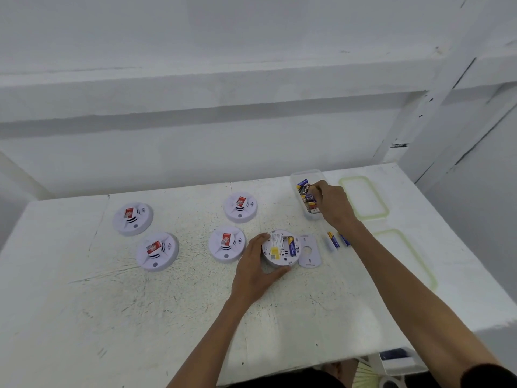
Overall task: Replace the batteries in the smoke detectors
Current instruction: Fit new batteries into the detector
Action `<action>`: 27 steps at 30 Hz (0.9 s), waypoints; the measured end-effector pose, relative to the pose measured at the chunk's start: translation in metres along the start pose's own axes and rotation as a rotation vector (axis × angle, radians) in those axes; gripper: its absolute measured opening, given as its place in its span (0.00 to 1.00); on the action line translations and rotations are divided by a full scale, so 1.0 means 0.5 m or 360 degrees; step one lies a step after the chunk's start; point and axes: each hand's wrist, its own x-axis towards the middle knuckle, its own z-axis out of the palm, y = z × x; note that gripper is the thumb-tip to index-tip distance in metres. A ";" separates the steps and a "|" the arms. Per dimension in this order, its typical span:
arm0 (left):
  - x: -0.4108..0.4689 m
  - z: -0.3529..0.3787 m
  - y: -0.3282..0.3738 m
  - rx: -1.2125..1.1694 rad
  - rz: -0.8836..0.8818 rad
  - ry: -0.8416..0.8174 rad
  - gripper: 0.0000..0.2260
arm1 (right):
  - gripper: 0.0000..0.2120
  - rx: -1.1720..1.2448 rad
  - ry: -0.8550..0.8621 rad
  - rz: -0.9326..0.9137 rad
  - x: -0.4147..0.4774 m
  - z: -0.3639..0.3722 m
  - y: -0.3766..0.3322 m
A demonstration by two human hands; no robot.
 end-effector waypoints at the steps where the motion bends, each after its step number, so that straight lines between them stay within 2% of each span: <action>1: 0.000 0.001 -0.001 0.0005 0.0007 -0.0003 0.40 | 0.14 0.0040 0.0033 0.0023 -0.009 -0.002 -0.006; 6: -0.001 0.001 -0.001 0.0059 0.0079 0.0010 0.40 | 0.09 0.0338 0.0235 0.0151 -0.061 -0.008 -0.040; 12: 0.002 0.005 0.001 -0.0008 0.0065 -0.0006 0.43 | 0.04 0.0466 0.0148 0.0145 -0.163 0.013 -0.106; 16: -0.009 -0.002 0.006 0.0143 0.0206 0.0001 0.37 | 0.06 0.0422 0.0037 0.0228 -0.225 0.053 -0.111; 19: -0.011 0.000 0.005 0.0229 0.0298 0.0059 0.36 | 0.07 0.0445 0.0108 0.0292 -0.255 0.074 -0.114; 22: -0.013 -0.001 0.000 0.0219 0.0294 -0.0014 0.38 | 0.09 0.0544 0.0161 0.0335 -0.267 0.085 -0.121; 27: -0.013 -0.001 -0.008 0.0132 0.0205 -0.0127 0.42 | 0.10 0.0648 0.0093 0.0269 -0.263 0.104 -0.119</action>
